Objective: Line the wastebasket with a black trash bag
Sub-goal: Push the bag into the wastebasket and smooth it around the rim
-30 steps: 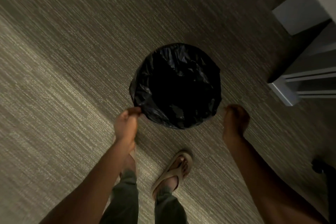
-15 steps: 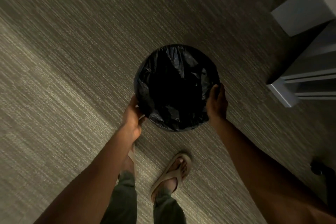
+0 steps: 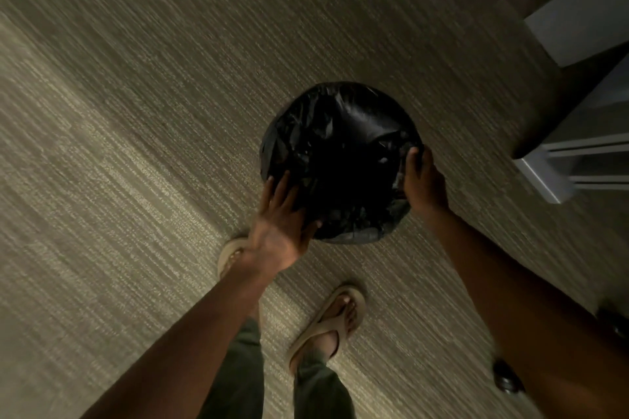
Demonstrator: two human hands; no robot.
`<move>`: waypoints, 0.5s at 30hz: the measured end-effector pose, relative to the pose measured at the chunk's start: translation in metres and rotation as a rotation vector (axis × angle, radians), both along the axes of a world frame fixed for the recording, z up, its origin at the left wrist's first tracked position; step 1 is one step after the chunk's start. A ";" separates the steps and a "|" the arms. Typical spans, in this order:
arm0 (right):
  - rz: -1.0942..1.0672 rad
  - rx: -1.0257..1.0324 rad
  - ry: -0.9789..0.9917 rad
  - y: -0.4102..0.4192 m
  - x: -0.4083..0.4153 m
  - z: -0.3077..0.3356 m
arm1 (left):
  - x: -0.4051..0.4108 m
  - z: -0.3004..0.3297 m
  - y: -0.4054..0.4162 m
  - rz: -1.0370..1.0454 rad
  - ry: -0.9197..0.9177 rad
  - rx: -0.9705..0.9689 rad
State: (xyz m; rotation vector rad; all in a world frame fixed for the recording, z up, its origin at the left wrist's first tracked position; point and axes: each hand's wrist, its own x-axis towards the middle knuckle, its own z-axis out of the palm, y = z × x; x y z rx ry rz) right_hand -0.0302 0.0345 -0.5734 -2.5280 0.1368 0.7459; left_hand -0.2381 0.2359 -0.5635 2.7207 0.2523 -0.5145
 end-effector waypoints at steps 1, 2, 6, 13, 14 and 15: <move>-0.060 0.005 0.063 -0.001 0.006 -0.001 | -0.004 -0.003 0.002 -0.018 0.016 0.005; -0.097 0.005 0.128 -0.003 0.011 -0.001 | -0.008 -0.006 0.003 -0.022 -0.005 0.006; -0.094 -0.020 0.098 -0.005 0.026 0.001 | -0.007 -0.009 0.004 0.032 -0.116 -0.001; 0.533 -0.081 -0.471 0.031 0.037 0.011 | 0.007 0.018 -0.035 -0.058 -0.335 -0.117; 0.646 -0.120 -0.433 0.038 0.041 0.010 | 0.008 0.020 -0.043 -0.144 -0.274 -0.149; 0.712 -0.154 -0.376 0.045 0.046 0.009 | 0.010 0.020 -0.052 -0.216 -0.191 -0.168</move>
